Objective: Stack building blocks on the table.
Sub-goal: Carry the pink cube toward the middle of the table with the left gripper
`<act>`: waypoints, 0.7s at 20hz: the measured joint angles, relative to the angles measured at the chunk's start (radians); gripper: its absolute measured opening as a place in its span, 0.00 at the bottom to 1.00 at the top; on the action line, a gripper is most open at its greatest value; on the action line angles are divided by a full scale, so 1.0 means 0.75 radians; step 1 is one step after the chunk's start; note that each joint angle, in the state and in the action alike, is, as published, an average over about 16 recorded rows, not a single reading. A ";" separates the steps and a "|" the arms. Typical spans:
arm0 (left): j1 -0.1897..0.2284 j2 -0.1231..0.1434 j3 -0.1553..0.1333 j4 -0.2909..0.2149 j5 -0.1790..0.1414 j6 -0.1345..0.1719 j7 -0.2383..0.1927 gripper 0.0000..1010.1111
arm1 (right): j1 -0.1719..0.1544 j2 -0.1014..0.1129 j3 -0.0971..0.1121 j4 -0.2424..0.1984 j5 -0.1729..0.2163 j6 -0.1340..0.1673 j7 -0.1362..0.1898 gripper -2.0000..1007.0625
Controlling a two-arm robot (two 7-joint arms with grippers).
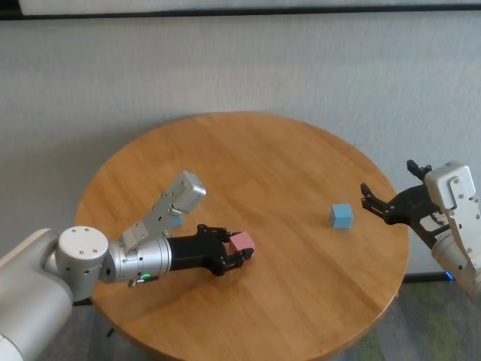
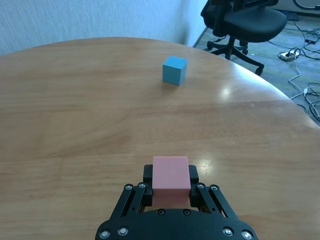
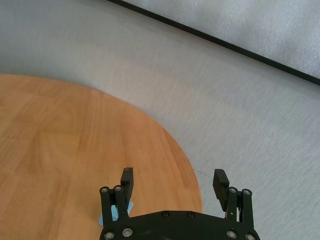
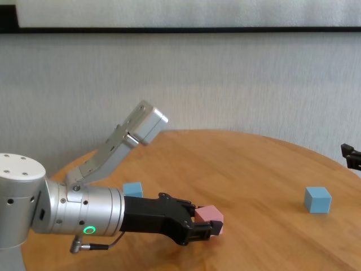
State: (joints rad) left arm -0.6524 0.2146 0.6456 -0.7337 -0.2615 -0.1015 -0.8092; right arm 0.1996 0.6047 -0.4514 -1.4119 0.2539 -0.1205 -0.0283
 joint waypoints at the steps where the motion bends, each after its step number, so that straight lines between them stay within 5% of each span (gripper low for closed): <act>1: 0.001 -0.001 0.002 0.000 0.002 -0.004 0.001 0.40 | 0.000 0.000 0.000 0.000 0.000 0.000 0.000 1.00; 14: 0.001 0.000 0.008 0.001 0.010 -0.013 0.004 0.55 | 0.000 0.000 0.000 0.000 0.000 0.000 0.000 1.00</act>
State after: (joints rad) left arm -0.6516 0.2147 0.6516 -0.7327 -0.2541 -0.1112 -0.8060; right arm 0.1996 0.6047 -0.4514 -1.4119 0.2539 -0.1205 -0.0283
